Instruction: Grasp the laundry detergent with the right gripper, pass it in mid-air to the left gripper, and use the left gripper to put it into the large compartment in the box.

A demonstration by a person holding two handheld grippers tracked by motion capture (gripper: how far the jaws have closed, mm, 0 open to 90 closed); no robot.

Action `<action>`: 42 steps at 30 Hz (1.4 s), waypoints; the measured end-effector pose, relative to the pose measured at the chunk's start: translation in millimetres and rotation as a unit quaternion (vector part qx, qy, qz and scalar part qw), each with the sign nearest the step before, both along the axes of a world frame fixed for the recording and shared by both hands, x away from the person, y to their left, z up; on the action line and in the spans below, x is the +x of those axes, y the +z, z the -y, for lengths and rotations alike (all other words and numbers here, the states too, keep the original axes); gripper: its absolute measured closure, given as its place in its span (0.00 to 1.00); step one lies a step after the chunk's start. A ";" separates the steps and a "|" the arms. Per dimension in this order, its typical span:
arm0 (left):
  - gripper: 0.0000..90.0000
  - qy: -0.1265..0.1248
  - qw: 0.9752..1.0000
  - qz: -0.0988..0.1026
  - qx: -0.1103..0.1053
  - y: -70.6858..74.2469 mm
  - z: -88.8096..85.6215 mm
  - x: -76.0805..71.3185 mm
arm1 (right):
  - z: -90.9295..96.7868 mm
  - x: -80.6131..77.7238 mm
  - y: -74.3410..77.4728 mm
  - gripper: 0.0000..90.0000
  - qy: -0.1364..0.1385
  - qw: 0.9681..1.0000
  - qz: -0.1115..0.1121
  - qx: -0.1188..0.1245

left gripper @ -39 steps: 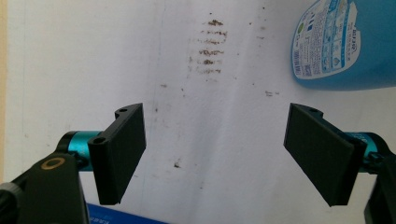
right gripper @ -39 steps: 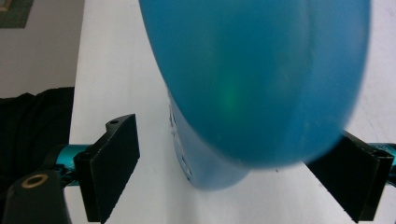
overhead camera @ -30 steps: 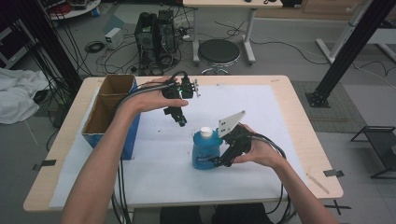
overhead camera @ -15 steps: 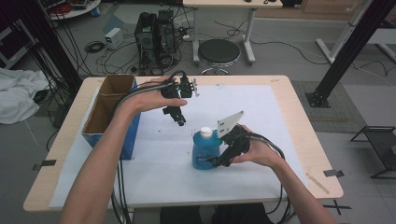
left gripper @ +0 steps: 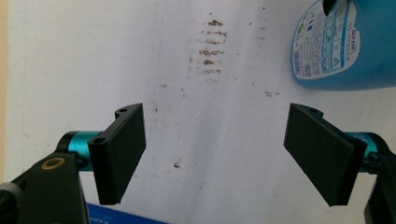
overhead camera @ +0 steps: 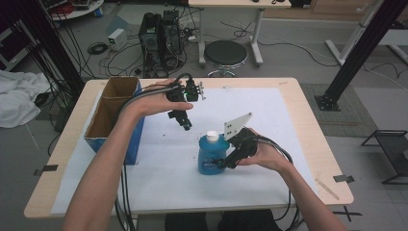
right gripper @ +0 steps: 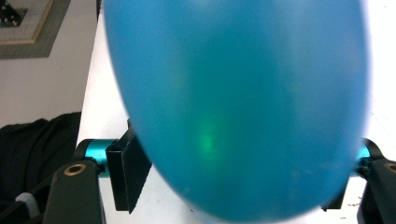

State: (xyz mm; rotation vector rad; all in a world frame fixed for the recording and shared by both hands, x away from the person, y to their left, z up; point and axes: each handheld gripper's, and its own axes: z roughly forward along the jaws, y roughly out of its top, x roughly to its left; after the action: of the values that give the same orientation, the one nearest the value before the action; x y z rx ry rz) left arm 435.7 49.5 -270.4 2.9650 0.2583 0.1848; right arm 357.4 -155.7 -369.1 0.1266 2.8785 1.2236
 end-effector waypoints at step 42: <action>0.23 0.001 1.000 0.006 -0.011 0.0 -4.4 -8.2 | -4.1 4.8 -8.4 0.49 0.029 1.000 -0.003 0.008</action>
State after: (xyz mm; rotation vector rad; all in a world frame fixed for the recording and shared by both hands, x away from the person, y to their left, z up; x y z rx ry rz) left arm 427.4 53.9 -270.4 2.9421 0.2611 0.1976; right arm 362.3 -151.6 -377.5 0.0457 2.8979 1.2570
